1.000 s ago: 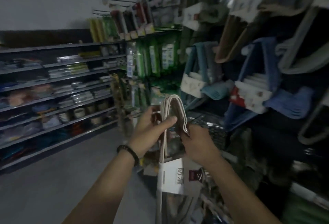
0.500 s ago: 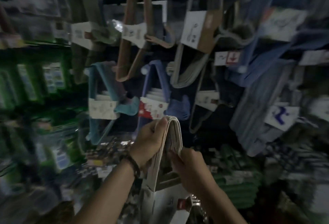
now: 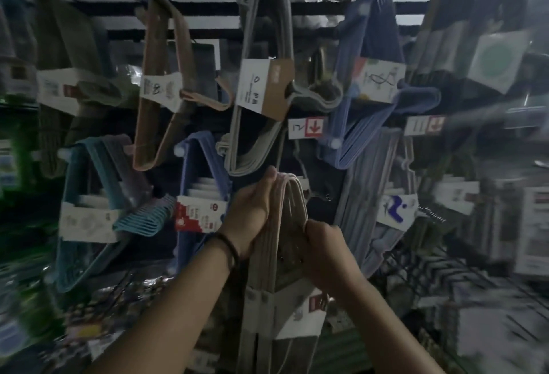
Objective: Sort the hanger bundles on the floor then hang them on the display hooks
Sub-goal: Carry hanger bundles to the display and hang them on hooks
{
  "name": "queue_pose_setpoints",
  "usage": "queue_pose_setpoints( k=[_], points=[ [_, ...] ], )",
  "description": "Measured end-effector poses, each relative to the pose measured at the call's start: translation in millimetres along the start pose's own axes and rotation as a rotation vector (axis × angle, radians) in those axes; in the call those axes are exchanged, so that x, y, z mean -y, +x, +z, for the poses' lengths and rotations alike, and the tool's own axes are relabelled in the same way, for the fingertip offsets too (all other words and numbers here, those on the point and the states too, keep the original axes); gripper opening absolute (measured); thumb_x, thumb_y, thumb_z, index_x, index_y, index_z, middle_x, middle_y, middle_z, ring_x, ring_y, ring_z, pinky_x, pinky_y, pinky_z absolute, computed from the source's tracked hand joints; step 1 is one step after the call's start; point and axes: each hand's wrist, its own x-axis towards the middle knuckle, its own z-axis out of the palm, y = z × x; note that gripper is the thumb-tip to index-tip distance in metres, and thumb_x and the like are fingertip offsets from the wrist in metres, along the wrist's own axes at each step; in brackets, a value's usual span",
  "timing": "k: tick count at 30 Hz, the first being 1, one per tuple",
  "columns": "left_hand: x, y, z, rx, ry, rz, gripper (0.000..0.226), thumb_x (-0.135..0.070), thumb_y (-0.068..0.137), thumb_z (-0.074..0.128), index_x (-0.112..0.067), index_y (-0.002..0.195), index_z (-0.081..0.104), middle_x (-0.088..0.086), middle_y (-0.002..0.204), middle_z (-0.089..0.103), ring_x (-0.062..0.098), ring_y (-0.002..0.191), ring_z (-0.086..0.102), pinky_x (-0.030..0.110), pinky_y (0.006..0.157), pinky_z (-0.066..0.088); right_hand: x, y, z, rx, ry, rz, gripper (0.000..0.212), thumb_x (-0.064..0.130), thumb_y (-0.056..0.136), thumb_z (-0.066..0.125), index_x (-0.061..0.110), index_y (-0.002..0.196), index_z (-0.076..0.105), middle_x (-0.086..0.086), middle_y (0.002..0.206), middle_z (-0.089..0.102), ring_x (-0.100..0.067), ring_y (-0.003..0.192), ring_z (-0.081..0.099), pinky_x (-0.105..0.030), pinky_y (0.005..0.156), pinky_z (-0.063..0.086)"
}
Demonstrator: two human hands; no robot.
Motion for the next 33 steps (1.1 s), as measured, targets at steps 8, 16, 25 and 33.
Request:
queue_pose_setpoints(
  k=[8,16,25,33],
  points=[
    [-10.1,37.5,12.7,-0.076,0.071,-0.002,0.064,-0.063,0.089,0.068,-0.001,0.1,0.077,0.031,0.104,0.072,0.044,0.089,0.072,0.054,0.089,0.059,-34.1,47.1,-35.1,0.016,-0.091,-0.036,0.045,0.049,0.104,0.054,0.014,0.077,0.062,-0.001,0.07,0.065,-0.023,0.061,0.064,-0.046,0.059,0.054],
    [-20.9,60.6,24.1,-0.141,0.202,0.083,0.066,-0.073,0.08,0.069,-0.007,0.077,0.064,0.013,0.067,0.064,0.03,0.064,0.066,0.041,0.064,0.056,-57.4,60.8,-49.8,-0.057,-0.044,-0.151,0.054,0.066,0.095,0.04,0.02,0.083,0.066,0.001,0.069,0.066,-0.015,0.058,0.064,-0.044,0.058,0.055],
    [-37.8,78.3,7.6,-0.087,0.626,0.296,0.017,-0.035,0.089,0.077,-0.036,0.101,0.065,-0.016,0.076,0.068,-0.002,0.071,0.063,0.018,0.063,0.047,-68.6,74.5,-67.7,-0.079,-0.045,-0.061,0.026,0.051,0.1,0.049,0.037,0.08,0.058,0.0,0.07,0.067,-0.01,0.06,0.067,-0.042,0.059,0.06],
    [-54.0,95.8,-1.0,0.028,0.975,0.47,0.04,-0.042,0.093,0.073,-0.043,0.131,0.066,-0.012,0.099,0.075,0.001,0.087,0.068,0.03,0.084,0.06,-79.0,75.0,-57.0,-0.091,-0.052,0.029,0.026,0.046,0.103,0.053,0.031,0.085,0.063,0.002,0.074,0.067,-0.015,0.062,0.065,-0.045,0.06,0.058]
  ],
)
